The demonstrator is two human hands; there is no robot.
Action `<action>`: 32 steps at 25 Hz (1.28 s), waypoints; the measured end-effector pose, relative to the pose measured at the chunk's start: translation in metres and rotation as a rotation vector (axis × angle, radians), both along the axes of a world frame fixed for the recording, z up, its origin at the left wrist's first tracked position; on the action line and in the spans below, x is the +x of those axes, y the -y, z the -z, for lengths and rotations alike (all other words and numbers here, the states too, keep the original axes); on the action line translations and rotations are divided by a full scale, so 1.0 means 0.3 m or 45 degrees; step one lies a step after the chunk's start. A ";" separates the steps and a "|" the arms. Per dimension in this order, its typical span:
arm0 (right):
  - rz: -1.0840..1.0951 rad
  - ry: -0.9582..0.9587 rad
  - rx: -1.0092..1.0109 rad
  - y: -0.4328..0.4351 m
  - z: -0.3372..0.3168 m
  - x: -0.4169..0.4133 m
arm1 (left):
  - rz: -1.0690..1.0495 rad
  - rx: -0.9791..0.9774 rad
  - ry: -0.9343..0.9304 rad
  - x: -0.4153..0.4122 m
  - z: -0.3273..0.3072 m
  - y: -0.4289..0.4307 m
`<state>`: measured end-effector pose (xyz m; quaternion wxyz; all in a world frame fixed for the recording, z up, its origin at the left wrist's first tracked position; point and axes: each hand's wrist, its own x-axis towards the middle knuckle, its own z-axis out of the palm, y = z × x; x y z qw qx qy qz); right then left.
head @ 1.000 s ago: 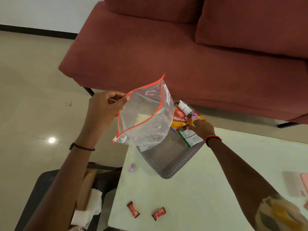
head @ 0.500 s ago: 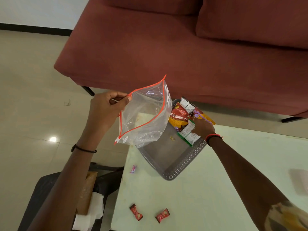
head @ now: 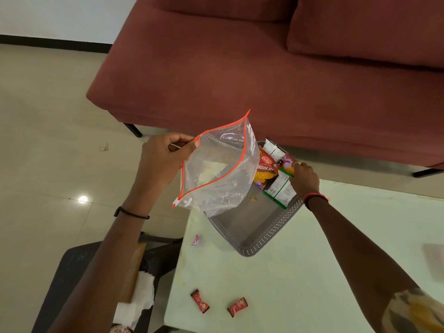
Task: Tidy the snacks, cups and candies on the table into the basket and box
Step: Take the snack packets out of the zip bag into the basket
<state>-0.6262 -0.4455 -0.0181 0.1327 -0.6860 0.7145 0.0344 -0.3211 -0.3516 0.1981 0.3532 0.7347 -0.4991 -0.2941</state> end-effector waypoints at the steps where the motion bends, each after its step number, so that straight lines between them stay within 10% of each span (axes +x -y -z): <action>1: 0.047 0.072 -0.044 0.001 -0.007 0.007 | -0.002 0.005 0.001 -0.004 -0.002 -0.003; 7: -0.173 0.953 0.198 -0.092 -0.136 0.099 | 0.018 0.056 0.009 -0.056 -0.049 -0.030; 12: -0.188 1.160 0.259 -0.162 -0.249 0.182 | 0.108 0.054 -0.118 -0.117 -0.130 -0.054; 22: 0.824 2.464 0.863 -0.351 -0.340 0.105 | -0.091 0.095 -0.042 -0.097 0.004 -0.117; 32: 0.534 2.447 1.155 -0.505 -0.478 0.044 | -0.014 0.435 0.125 -0.192 0.219 -0.265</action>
